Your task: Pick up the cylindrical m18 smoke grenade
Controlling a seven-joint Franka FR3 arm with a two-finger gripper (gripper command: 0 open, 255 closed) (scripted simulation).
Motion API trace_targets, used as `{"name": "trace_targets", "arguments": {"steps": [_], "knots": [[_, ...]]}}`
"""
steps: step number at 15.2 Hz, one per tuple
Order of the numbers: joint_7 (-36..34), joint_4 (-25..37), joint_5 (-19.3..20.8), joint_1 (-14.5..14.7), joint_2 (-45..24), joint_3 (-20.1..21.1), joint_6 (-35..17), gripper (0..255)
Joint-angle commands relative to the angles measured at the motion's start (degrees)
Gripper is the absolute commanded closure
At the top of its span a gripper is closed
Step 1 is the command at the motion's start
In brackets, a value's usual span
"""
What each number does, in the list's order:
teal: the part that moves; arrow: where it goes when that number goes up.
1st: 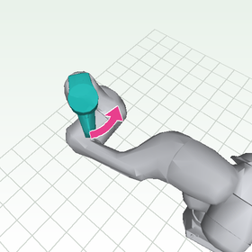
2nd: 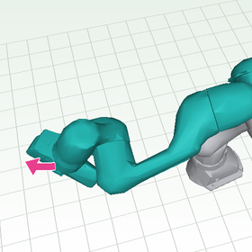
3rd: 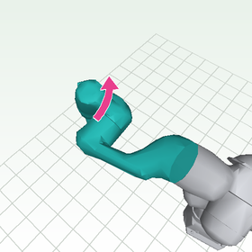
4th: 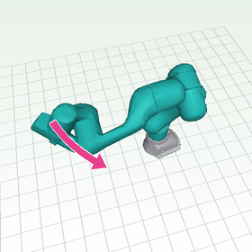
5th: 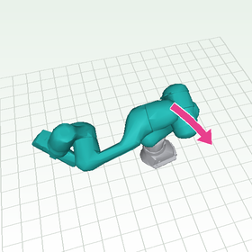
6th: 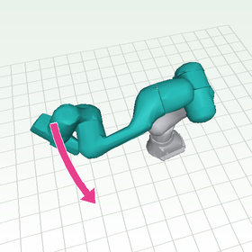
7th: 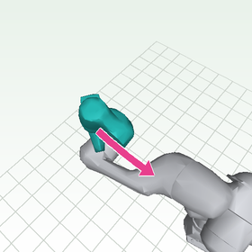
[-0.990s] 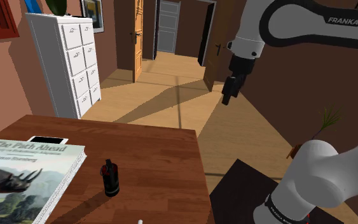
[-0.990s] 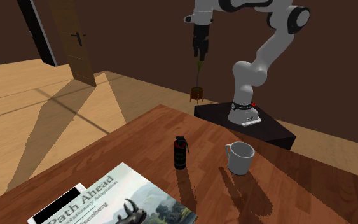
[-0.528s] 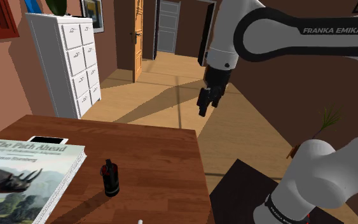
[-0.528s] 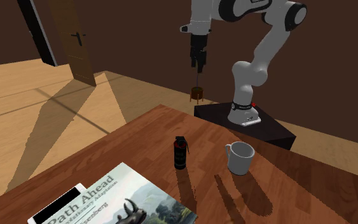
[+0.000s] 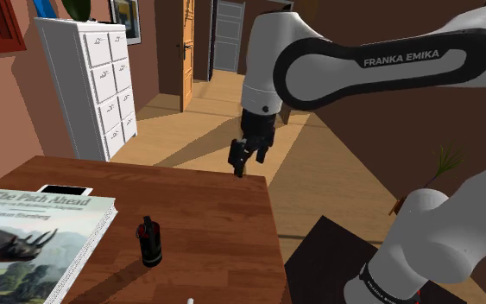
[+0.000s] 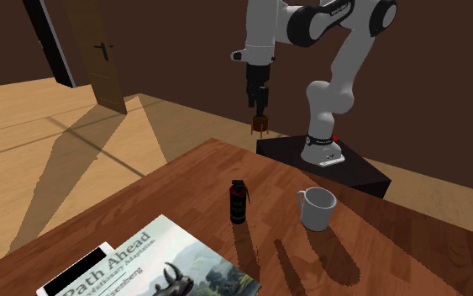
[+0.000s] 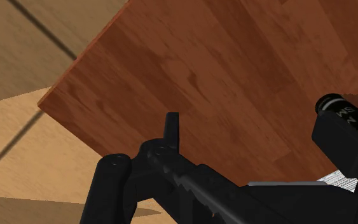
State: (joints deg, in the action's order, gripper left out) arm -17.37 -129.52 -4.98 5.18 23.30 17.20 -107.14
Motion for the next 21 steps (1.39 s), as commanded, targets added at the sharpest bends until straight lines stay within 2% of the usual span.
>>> {"name": "trace_targets", "arguments": {"steps": [1, 6, 11, 15, 20, 21], "knots": [[-2.61, 1.77, 0.11, 0.31, -3.69, 1.97, -1.95, 0], [-9.23, 7.37, 2.09, 1.06, -13.31, 6.32, -5.66, 0], [-16.37, 14.79, 6.31, 2.58, -23.99, 9.61, -8.00, 0], [-21.98, 22.18, 10.71, 5.03, -33.10, 10.92, -8.57, 0], [-27.49, 32.85, 15.79, 9.48, -44.15, 10.82, -7.63, 0], [-27.58, 32.41, 15.92, 9.56, -44.39, 10.68, -8.29, 0]]}}
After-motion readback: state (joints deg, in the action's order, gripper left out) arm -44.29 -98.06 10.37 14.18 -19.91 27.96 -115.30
